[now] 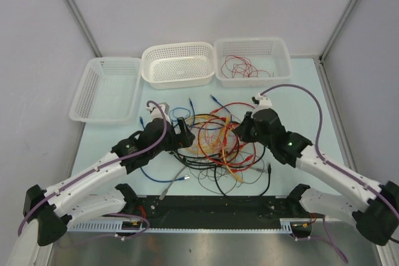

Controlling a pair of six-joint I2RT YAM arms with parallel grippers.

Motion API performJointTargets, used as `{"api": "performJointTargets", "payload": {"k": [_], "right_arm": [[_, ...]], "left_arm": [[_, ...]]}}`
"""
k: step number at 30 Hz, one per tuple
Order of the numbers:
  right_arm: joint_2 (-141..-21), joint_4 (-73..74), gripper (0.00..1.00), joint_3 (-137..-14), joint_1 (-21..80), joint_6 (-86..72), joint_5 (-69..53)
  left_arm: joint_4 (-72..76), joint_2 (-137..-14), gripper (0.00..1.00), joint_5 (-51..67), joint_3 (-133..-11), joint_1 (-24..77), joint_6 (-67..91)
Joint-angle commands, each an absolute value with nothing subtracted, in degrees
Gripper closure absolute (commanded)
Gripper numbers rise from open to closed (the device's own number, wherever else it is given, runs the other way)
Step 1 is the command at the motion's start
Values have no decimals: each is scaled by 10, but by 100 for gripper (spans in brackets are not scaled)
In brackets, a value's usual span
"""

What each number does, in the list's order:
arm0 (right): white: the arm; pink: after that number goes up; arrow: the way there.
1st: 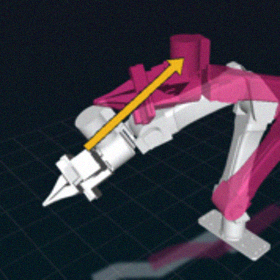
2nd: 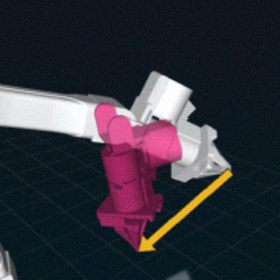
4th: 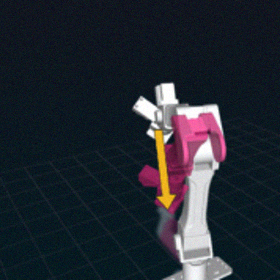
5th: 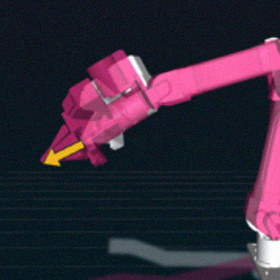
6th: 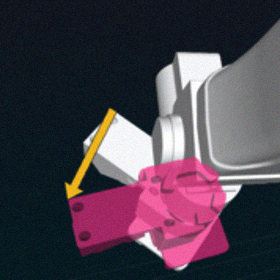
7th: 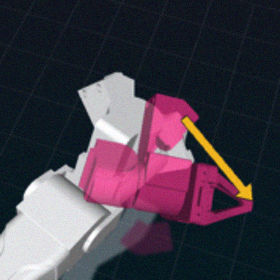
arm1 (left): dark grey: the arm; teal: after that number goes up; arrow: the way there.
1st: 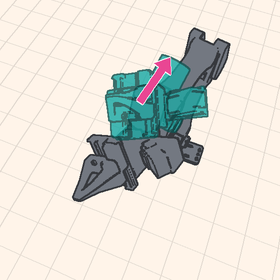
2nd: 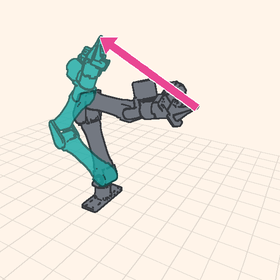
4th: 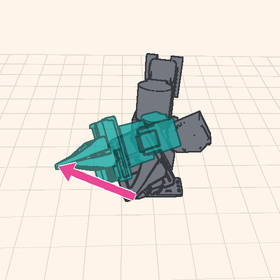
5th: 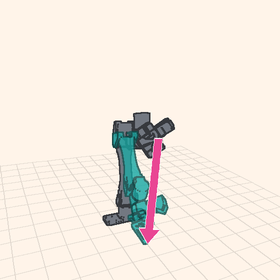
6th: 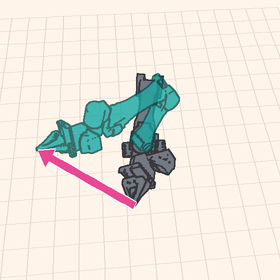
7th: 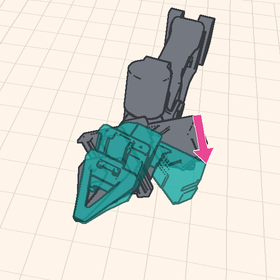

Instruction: Untangle the cables

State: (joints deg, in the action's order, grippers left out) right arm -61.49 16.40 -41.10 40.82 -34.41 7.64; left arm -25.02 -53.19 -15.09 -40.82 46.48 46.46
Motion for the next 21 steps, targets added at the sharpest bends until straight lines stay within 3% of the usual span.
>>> {"api": "performJointTargets", "payload": {"k": [1,8,21], "right_arm": [[-512,167,100,-510,475,-306,120],[-497,185,100,-591,565,-275,157],[-505,173,100,-595,586,-289,141]], "left_arm": [[-246,-507,0,-184,-438,462,445],[-191,-454,0,-197,-452,462,406],[-39,-399,1,-106,-437,462,341]]}}
